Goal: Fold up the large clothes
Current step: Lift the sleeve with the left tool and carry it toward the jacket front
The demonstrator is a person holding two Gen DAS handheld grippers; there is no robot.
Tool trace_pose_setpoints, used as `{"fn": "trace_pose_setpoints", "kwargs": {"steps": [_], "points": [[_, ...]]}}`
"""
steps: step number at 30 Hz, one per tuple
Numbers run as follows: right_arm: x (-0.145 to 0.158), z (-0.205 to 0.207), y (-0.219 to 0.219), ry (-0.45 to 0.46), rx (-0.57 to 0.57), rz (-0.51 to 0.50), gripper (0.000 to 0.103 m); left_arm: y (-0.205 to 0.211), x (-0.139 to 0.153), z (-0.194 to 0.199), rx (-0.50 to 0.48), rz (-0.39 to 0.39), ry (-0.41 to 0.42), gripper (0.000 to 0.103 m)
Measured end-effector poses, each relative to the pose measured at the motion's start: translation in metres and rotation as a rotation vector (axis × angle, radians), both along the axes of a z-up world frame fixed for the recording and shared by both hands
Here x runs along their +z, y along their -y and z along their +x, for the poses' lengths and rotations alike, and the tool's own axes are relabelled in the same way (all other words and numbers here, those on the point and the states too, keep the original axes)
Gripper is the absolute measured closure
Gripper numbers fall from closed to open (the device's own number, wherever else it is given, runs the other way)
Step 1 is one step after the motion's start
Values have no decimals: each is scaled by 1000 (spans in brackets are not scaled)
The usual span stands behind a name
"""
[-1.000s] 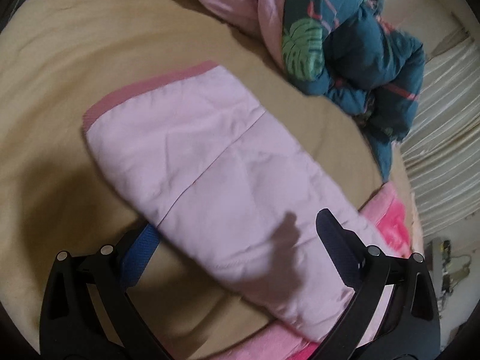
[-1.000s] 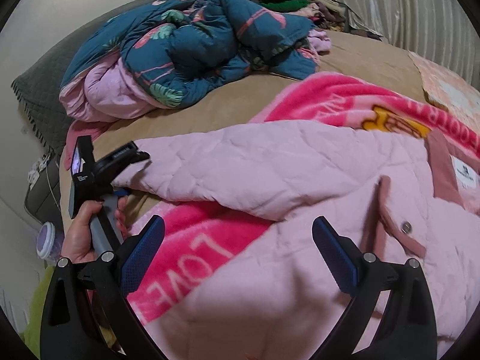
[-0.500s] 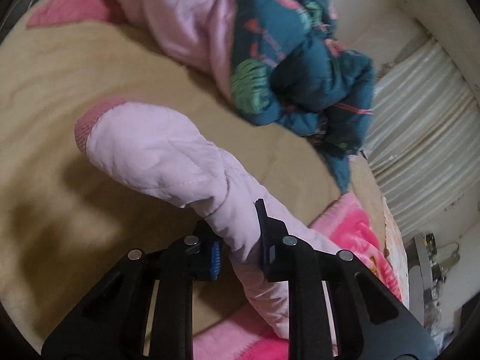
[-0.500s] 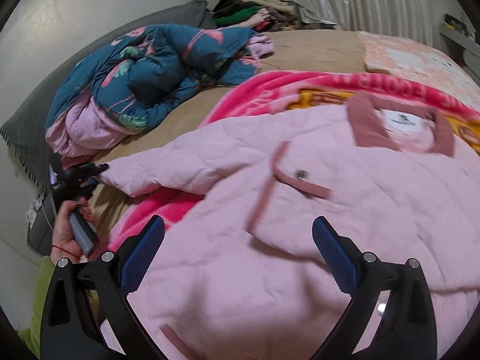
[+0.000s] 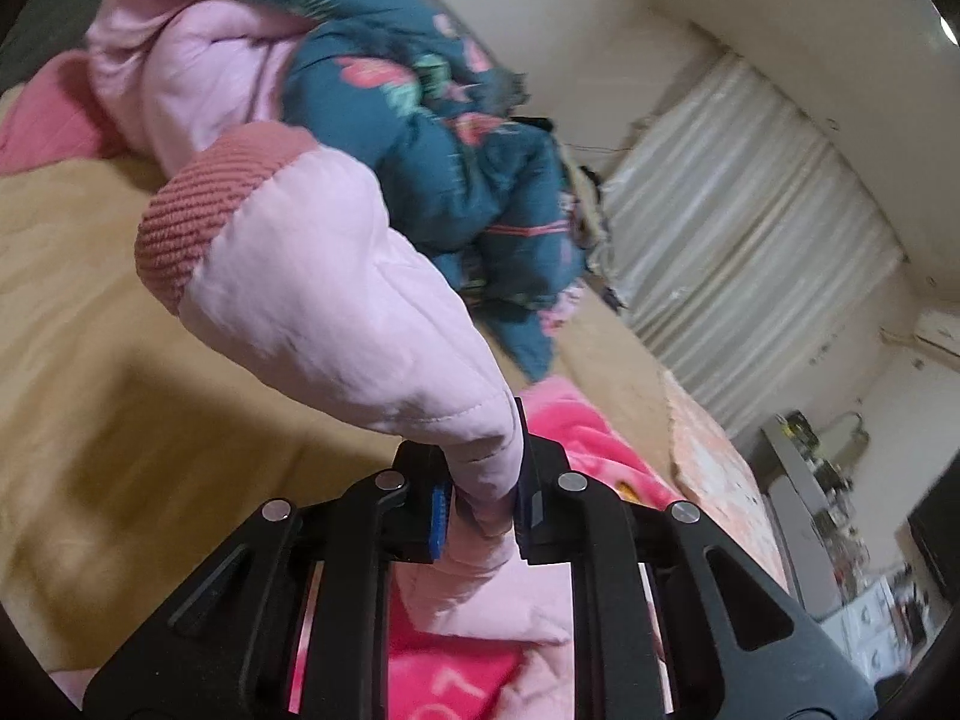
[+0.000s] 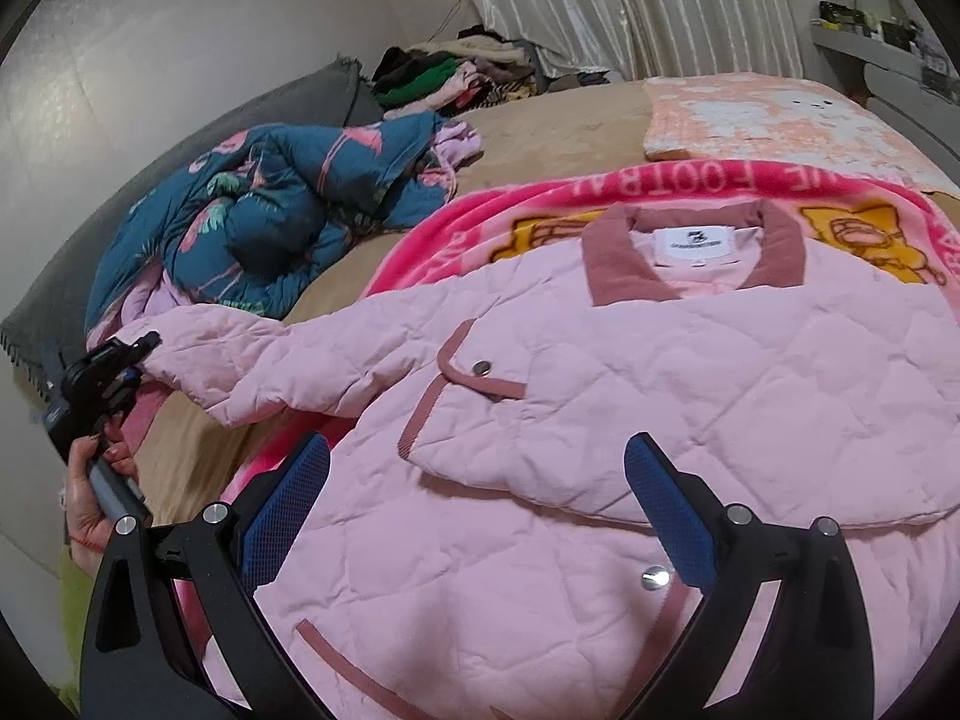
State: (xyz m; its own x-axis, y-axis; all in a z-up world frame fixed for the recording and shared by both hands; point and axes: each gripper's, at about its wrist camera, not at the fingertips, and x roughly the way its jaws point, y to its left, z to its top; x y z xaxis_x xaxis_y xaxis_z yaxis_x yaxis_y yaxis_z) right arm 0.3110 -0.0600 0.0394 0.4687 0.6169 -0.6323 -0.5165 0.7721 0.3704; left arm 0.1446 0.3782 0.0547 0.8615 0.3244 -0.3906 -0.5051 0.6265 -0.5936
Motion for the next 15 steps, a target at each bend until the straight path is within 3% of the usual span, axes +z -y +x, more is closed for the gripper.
{"fn": "trace_pose_setpoints", "kwargs": {"steps": [12,15], "points": [[-5,-2,29,-18,-49,21,5,37,31,0,-96,82,58,95],[-5,-4,41,-16,-56,38,5,41,34,2,-124,56,69,95]]}}
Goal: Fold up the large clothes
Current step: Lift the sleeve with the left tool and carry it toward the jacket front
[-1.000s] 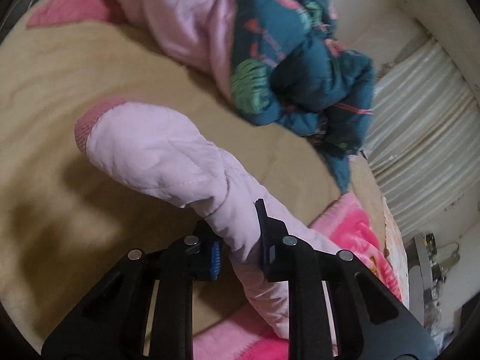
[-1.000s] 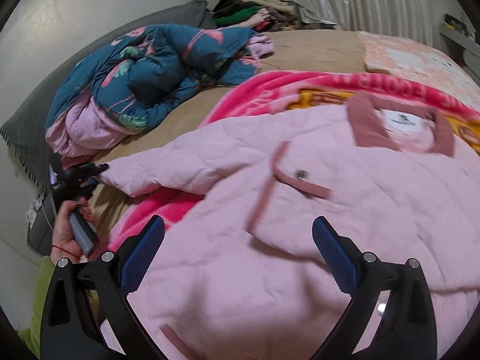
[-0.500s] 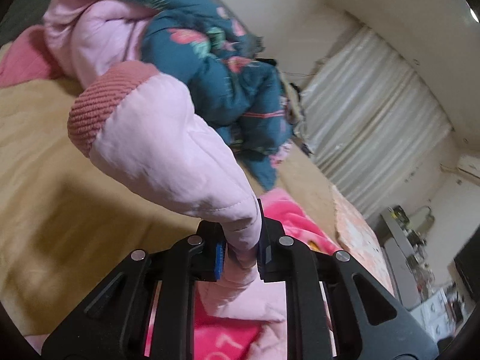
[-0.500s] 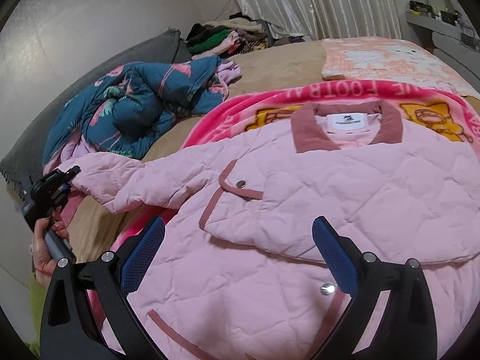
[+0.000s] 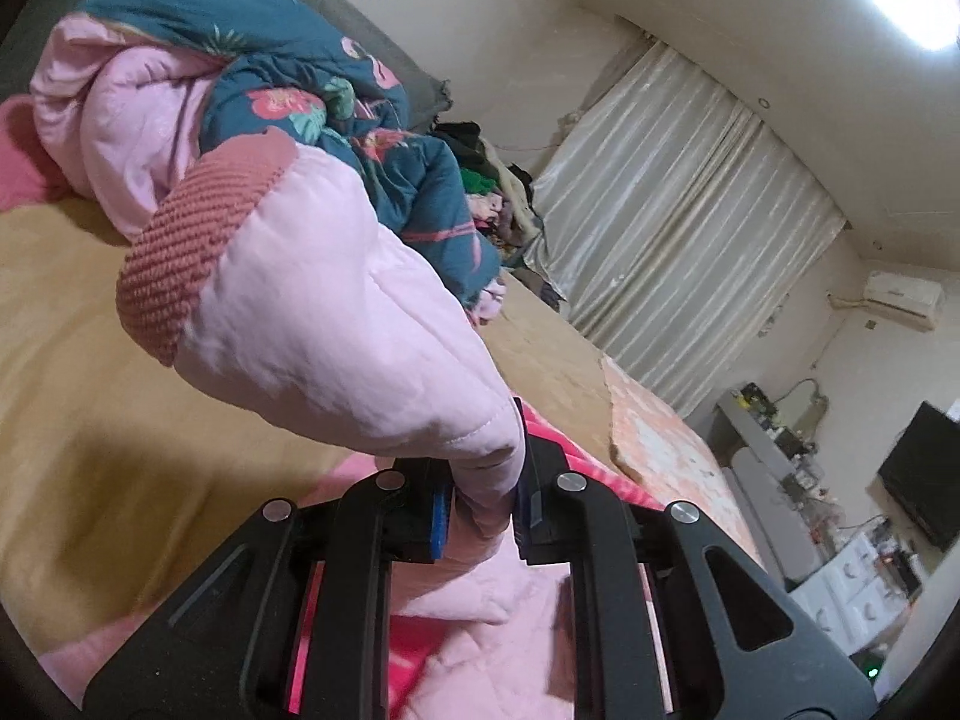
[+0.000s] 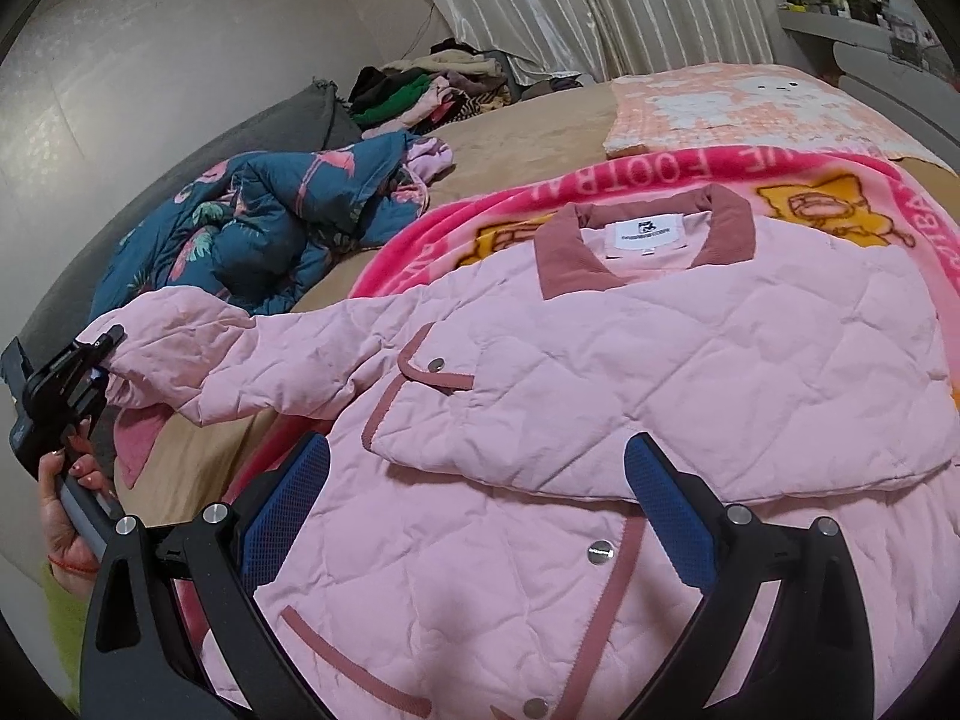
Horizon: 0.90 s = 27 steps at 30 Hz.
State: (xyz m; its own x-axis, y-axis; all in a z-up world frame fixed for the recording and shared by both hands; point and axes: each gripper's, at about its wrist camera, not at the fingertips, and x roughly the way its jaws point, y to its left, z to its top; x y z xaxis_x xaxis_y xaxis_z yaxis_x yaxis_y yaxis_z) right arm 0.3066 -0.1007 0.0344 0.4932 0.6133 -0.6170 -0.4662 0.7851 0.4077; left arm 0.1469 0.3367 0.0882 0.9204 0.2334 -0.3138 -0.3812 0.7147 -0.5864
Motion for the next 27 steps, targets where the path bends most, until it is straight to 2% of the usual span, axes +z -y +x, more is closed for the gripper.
{"fn": "trace_pose_setpoints", "kwargs": {"steps": [7,14,27], "points": [[2,1,25,-6,-24,47,5,20,16,4,-23,26,-27,95],[4,-5,37,-11,2,93,5,54,48,6,-54,94,-34,95],[17,-19,72,6,11,166,5,120,74,14,-114,205,-68,95]]}}
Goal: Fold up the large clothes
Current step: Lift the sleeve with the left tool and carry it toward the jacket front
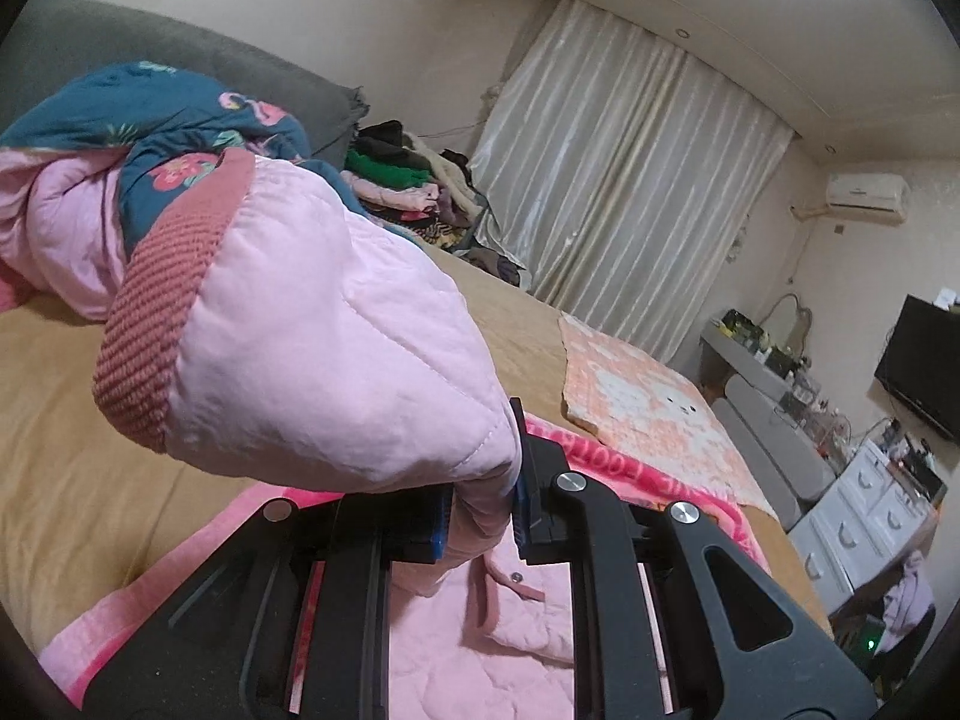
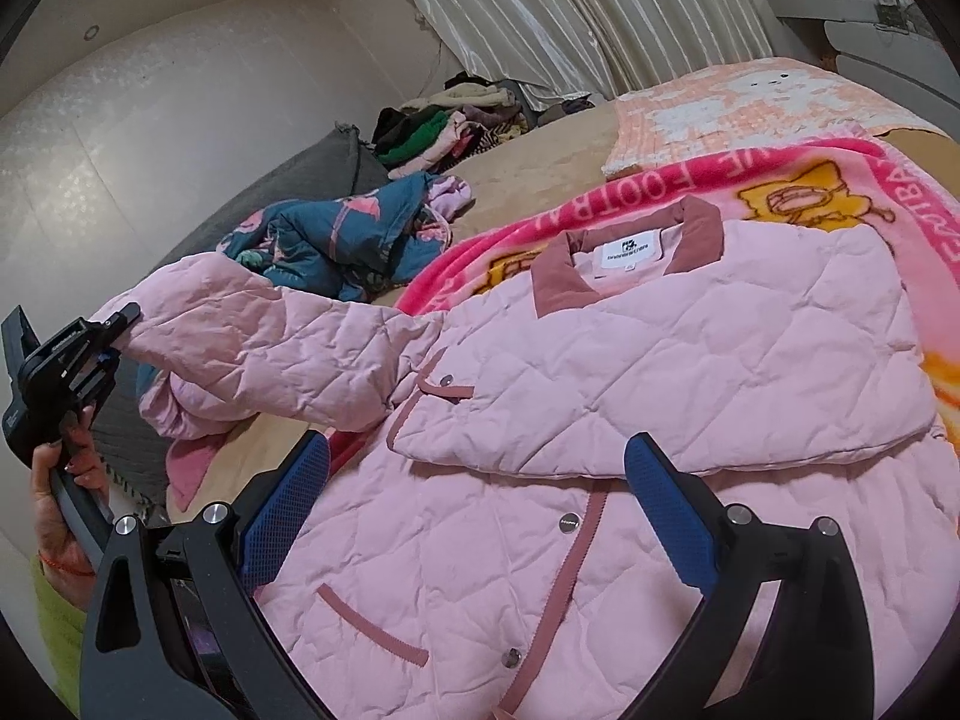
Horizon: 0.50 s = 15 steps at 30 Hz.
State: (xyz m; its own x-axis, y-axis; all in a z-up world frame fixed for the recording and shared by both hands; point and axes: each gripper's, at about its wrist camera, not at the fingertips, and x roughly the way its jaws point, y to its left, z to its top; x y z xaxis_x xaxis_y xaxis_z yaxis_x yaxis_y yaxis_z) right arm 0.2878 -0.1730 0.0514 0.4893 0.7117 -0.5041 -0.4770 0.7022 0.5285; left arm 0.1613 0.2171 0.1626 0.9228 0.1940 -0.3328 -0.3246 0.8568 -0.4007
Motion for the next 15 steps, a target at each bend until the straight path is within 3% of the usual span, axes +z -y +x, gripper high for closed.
{"fn": "trace_pose_setpoints", "kwargs": {"steps": [15], "points": [[0,4,53,-13,-69,61,5,73,-1,37,-135,82,-18,95]]}}
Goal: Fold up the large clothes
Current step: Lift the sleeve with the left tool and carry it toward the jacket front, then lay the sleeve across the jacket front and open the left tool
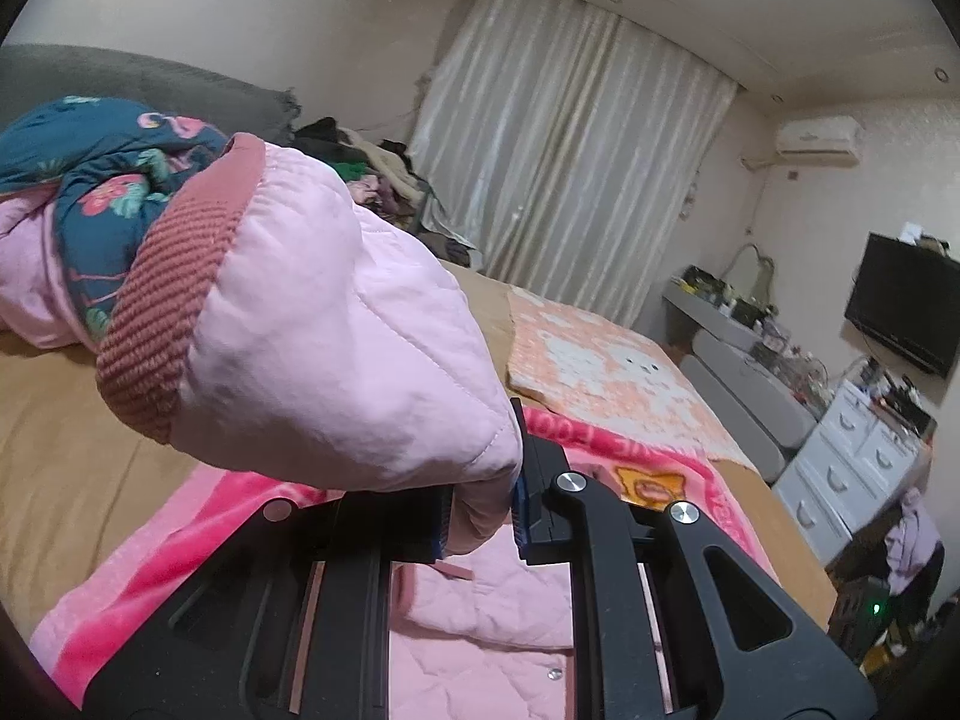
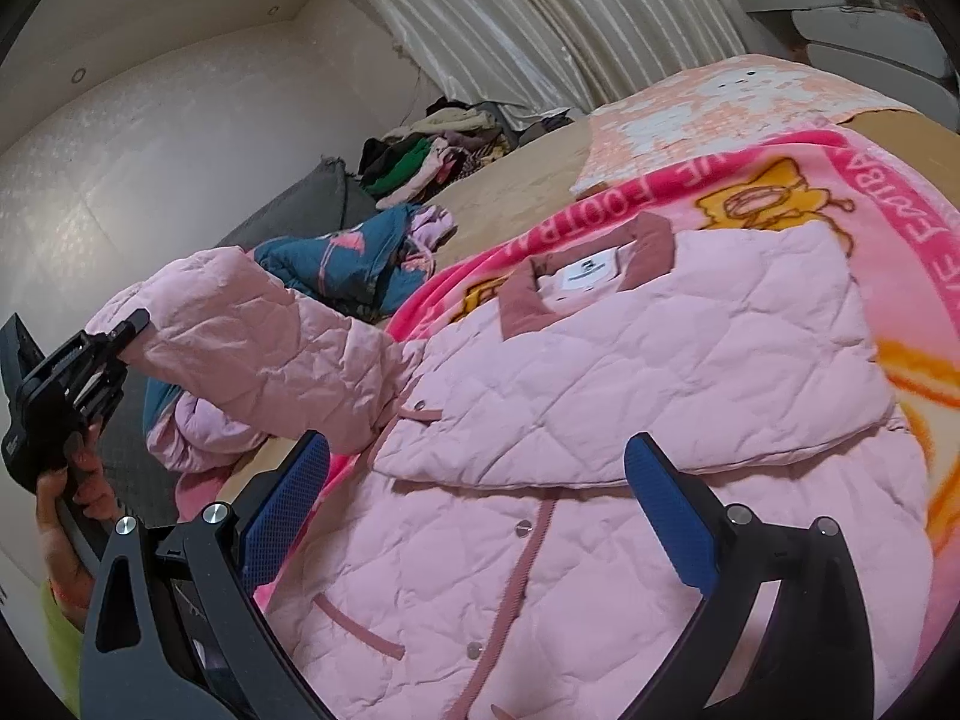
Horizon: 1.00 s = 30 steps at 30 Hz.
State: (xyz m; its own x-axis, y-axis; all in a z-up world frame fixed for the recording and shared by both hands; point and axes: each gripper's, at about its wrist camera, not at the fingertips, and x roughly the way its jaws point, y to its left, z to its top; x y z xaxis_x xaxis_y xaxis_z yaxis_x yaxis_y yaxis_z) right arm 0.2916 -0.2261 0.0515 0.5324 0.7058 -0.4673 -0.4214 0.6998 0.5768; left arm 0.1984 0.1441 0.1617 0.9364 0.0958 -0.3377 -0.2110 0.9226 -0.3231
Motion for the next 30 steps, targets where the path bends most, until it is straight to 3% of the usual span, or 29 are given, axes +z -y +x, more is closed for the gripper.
{"fn": "trace_pose_setpoints", "kwargs": {"steps": [30], "points": [[-27,20,89,-75,-166,71,5,126,-79,60,-269,121,-184,90]]}}
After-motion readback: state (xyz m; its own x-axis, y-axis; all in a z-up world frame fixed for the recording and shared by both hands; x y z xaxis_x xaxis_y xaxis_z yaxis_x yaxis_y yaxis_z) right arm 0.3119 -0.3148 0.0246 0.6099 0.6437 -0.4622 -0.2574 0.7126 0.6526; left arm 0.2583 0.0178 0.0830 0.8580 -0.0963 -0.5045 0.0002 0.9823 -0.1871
